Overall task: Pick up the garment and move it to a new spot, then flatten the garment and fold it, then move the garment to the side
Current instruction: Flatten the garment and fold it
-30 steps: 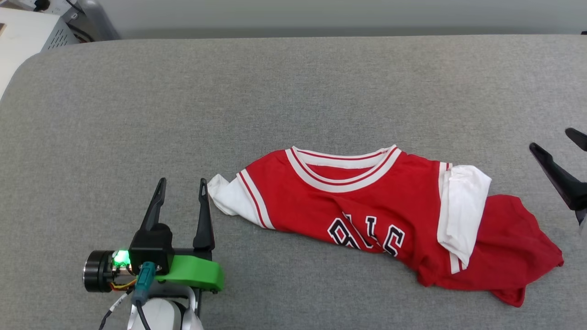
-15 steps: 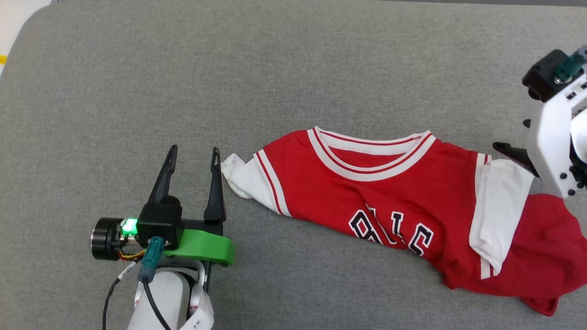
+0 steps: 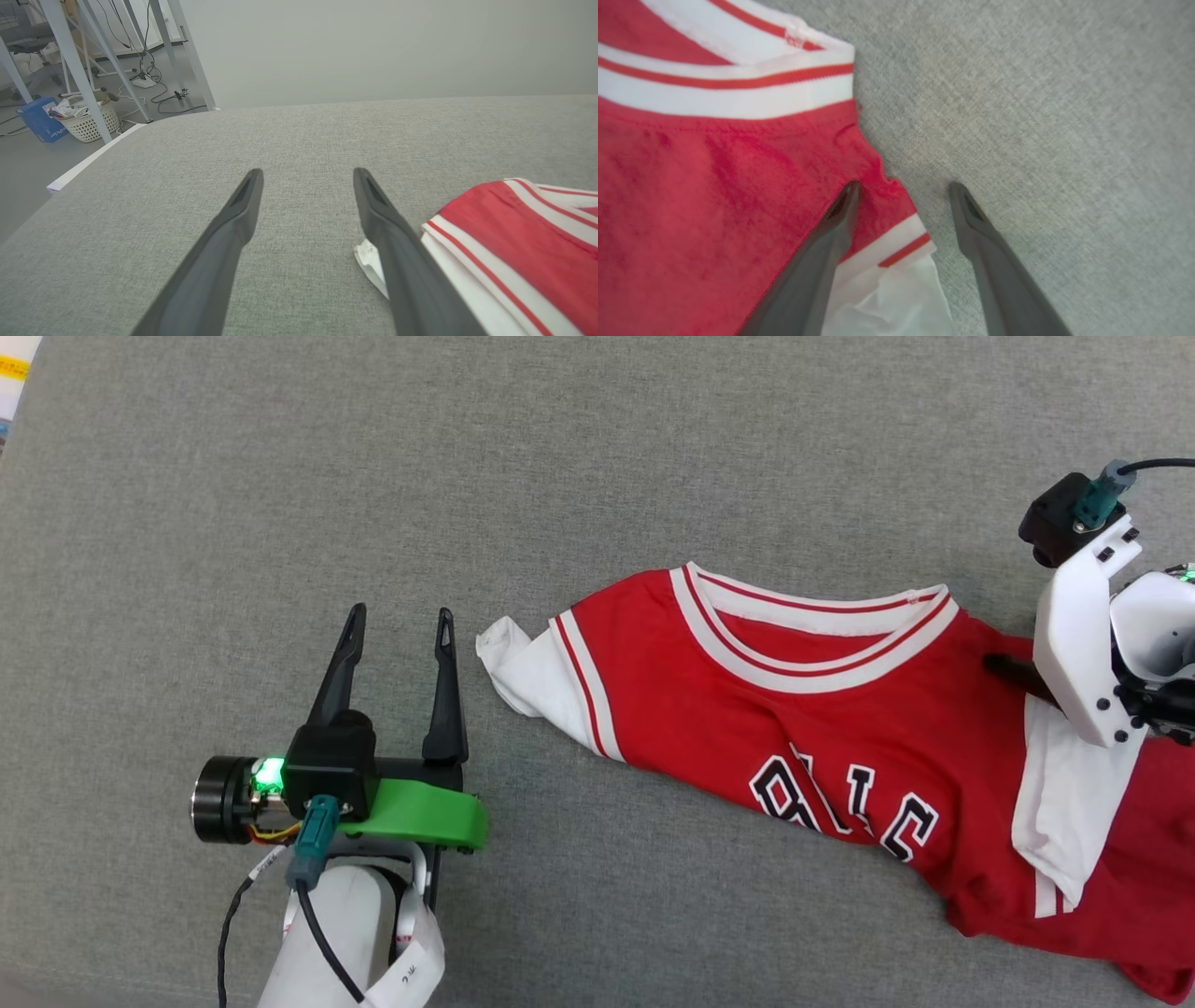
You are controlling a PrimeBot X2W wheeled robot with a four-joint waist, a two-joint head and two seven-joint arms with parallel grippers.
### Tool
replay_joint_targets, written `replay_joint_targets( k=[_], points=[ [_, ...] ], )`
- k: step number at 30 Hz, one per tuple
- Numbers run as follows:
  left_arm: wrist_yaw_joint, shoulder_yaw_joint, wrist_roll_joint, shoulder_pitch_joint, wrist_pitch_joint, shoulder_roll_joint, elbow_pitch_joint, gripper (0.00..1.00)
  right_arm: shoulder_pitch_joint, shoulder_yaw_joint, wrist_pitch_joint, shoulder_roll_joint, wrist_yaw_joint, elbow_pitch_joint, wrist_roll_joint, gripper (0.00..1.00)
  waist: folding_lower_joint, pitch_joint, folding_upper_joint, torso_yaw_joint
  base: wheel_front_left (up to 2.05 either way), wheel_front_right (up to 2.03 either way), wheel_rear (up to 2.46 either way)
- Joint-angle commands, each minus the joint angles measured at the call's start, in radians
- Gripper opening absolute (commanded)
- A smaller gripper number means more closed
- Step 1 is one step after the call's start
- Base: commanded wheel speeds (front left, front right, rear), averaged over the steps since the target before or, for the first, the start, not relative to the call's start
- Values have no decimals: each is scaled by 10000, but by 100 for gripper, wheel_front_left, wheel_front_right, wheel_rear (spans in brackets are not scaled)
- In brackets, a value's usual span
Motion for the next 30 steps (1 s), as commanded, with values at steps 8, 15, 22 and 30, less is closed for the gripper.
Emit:
replay_joint_targets(
  k=[8, 15, 22, 30],
  points=[
    [-34, 191, 36, 343, -57, -24, 134, 100, -355, 535, -2674, -23, -7, -508, 58, 0, 0, -1081, 0, -653, 0, 0, 0],
    [-20, 406, 53, 945, -57, 34, 100, 100, -66, 142, -4103, -1278, -7, -2006, 4, 0, 0, -1846, 0, -1112, 0, 0, 0],
    [-33, 497, 66, 1351, -57, 41, 12, 100, 709, -1011, -4377, -2647, -7, -2678, 336, 0, 0, -2065, 0, -1396, 0, 0, 0],
    [-142, 422, 60, 984, -57, 15, -90, 100, 894, -2667, -3491, -3281, -7, -2218, 366, 0, 0, -1283, 0, -1046, 0, 0, 0]
  ],
)
